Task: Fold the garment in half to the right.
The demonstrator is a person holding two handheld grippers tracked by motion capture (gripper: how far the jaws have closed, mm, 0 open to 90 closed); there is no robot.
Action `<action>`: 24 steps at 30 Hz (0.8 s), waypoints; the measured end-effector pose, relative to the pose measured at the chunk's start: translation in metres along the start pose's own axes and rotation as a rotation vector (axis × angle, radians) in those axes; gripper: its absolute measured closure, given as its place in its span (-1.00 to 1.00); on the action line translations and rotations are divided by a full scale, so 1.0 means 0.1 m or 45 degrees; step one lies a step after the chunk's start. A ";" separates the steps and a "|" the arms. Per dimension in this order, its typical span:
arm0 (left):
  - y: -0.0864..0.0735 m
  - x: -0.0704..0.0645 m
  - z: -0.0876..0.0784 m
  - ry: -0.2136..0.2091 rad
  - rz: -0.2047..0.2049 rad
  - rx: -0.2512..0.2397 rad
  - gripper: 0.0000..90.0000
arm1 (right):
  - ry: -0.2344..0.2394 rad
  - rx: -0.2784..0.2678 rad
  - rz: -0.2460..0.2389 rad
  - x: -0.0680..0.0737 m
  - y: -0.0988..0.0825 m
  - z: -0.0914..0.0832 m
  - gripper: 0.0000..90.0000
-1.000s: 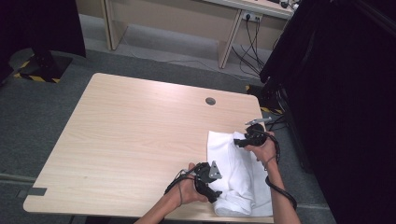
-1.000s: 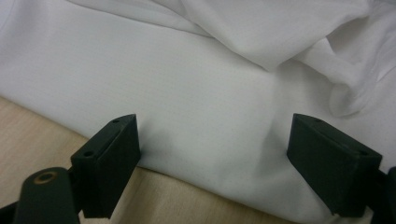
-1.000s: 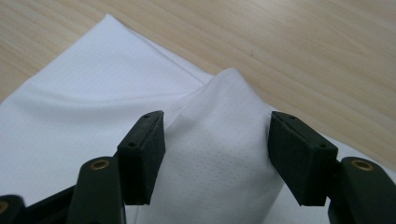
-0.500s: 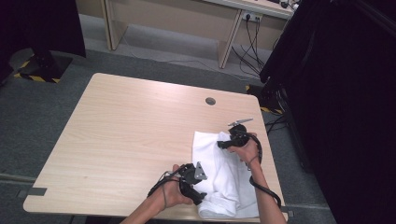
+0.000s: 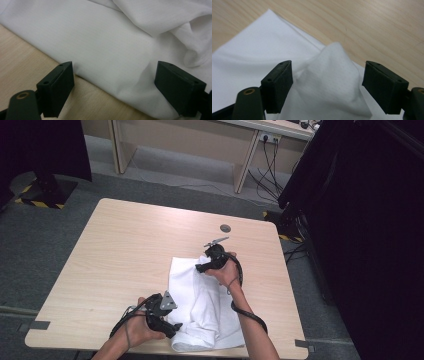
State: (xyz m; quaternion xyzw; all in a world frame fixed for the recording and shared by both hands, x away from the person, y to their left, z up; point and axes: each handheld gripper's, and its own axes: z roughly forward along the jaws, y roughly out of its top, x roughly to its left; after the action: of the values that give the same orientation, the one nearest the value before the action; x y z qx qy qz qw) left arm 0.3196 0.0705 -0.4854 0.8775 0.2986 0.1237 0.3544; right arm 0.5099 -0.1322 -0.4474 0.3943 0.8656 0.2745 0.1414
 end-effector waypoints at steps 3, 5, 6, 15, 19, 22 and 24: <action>-0.01 -0.02 0.00 0.013 -0.011 -0.012 -0.68 | -0.003 -0.002 0.027 0.10 0.07 0.02 -0.49; -0.02 -0.01 0.00 0.008 -0.006 -0.010 -0.68 | -0.026 0.022 0.023 0.16 0.09 0.07 -0.50; -0.02 -0.02 0.00 0.008 -0.007 -0.017 -0.68 | -0.045 0.039 0.012 0.19 0.09 0.09 -0.50; -0.03 -0.02 0.00 0.015 -0.013 -0.025 -0.68 | -0.200 0.109 -0.046 -0.16 -0.18 -0.20 -0.47; -0.03 -0.02 0.00 0.015 -0.013 -0.020 -0.68 | -0.272 0.097 0.052 -0.54 -0.39 -0.46 -0.48; -0.03 -0.02 0.00 0.016 -0.014 -0.021 -0.68 | -0.234 0.018 0.145 -0.66 -0.47 -0.58 -0.50; -0.03 -0.02 0.00 0.017 -0.015 -0.020 -0.68 | -0.236 -0.009 0.130 -0.64 -0.46 -0.59 -0.51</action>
State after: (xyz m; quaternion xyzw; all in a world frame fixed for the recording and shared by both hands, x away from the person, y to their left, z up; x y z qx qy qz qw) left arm 0.3164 0.0707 -0.4870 0.8721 0.3049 0.1297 0.3601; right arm 0.4965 -0.2266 -0.4247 0.4612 0.8265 0.2470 0.2079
